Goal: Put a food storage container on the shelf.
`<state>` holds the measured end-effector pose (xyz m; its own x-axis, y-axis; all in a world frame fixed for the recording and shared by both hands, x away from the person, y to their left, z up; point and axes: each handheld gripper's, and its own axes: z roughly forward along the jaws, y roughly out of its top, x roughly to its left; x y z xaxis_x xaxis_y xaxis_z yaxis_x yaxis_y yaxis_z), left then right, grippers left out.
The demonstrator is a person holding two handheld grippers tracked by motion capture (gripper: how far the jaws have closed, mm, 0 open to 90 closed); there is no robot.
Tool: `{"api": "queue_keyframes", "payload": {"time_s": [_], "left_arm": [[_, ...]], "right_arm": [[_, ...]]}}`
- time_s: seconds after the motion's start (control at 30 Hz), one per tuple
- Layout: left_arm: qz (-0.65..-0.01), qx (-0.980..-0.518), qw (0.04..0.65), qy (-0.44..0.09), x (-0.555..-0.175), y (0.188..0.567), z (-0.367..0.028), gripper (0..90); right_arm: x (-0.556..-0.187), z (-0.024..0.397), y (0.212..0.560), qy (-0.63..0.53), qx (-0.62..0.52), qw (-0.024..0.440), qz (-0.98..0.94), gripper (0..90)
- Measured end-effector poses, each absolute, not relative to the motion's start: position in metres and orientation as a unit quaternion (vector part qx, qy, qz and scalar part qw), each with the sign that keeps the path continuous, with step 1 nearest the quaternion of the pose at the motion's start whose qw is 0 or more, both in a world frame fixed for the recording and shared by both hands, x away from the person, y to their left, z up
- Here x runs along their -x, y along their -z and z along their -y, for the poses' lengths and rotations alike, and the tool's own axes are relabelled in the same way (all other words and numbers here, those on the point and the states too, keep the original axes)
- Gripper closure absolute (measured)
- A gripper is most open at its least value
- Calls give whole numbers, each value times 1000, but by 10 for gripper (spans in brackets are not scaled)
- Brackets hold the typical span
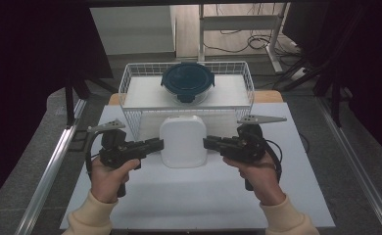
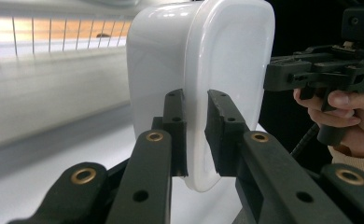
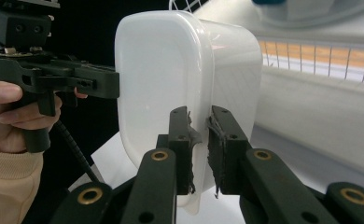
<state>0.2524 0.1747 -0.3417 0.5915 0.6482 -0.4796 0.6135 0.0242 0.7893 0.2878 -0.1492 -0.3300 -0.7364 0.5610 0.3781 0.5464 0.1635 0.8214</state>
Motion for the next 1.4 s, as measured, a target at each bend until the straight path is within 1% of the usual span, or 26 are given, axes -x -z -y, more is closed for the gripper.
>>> {"api": "queue_keyframes", "payload": {"time_s": [0.13, 0.2, 0.47, 0.6, 0.8, 1.07, 1.17, 1.27, 1.4], "left_arm": [[-446, -698, 560, -18, -258, 327, -176, 787], [-446, -699, 558, -26, -262, 320, -176, 787], [-437, -700, 565, -26, -279, 293, -179, 791], [-429, -701, 568, -35, -287, 272, -180, 791], [-423, -703, 570, -43, -307, 243, -181, 792], [-436, -688, 580, -10, -352, 226, -191, 789], [-439, -686, 580, 4, -367, 224, -194, 787], [-449, -687, 571, 8, -381, 225, -192, 786], [-465, -684, 561, 27, -401, 229, -189, 788]], "right_arm": [[-291, 148, 315, -541, -357, 14, -761, 793], [-295, 147, 309, -543, -357, 16, -760, 793], [-313, 147, 286, -549, -354, 16, -757, 792], [-321, 146, 266, -551, -349, 28, -757, 792], [-338, 145, 237, -560, -344, 31, -753, 792], [-374, 138, 206, -551, -351, 31, -757, 791], [-389, 134, 200, -544, -355, 28, -760, 791], [-405, 133, 201, -536, -363, 22, -762, 790], [-426, 135, 211, -529, -387, 6, -755, 786]]}}
